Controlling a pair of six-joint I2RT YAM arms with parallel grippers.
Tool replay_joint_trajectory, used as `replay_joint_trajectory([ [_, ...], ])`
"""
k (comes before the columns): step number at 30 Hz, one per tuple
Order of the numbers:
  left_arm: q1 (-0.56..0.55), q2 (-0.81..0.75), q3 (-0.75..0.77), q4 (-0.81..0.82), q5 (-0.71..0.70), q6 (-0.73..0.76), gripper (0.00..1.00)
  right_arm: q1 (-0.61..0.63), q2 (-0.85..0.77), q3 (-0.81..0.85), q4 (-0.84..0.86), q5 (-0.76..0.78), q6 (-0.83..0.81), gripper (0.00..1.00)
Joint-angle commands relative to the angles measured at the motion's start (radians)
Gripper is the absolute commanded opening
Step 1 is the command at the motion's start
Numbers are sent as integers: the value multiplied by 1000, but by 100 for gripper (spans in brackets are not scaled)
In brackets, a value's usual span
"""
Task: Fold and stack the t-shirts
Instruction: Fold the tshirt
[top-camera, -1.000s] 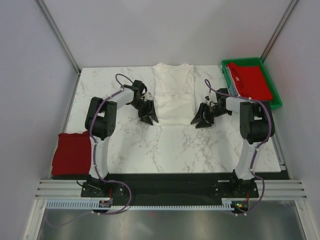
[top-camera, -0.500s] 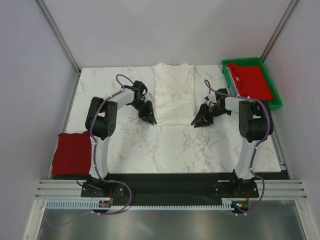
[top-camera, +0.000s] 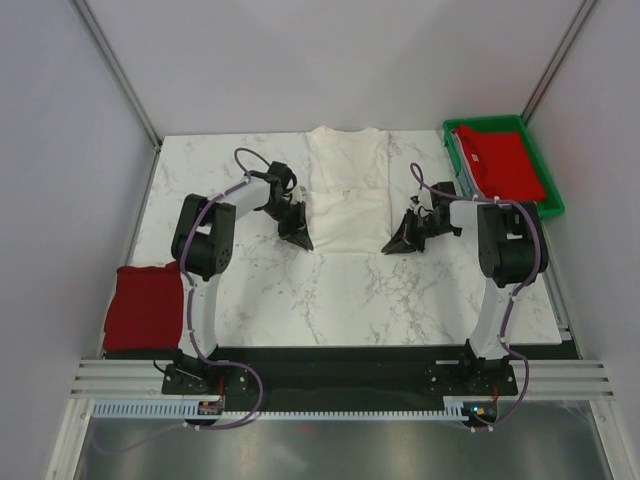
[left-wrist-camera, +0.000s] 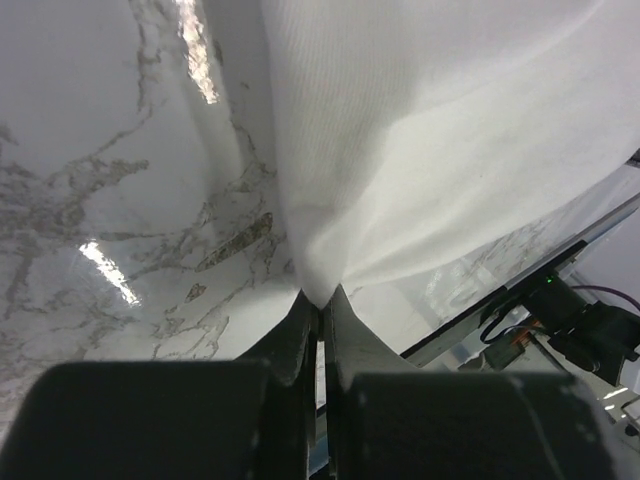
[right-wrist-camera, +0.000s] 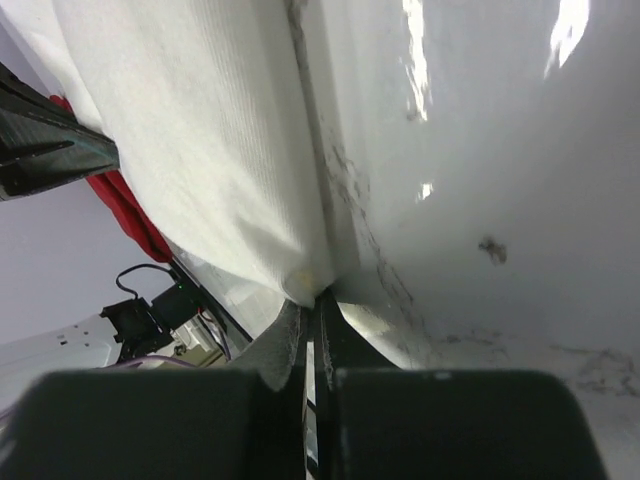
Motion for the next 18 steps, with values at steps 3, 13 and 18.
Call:
replay_joint_trajectory([
  [3,-21,-111,10,-17,-29,76,2,5,-138,-129,20,-13,35,0],
  [13,-103,-339,-132,-21,-70,115,2,-7,-462,-325,-1,-47,72,0],
  [18,-148,-421,-175,-20,-100,127,2,-30,-606,-359,-48,-47,46,0],
])
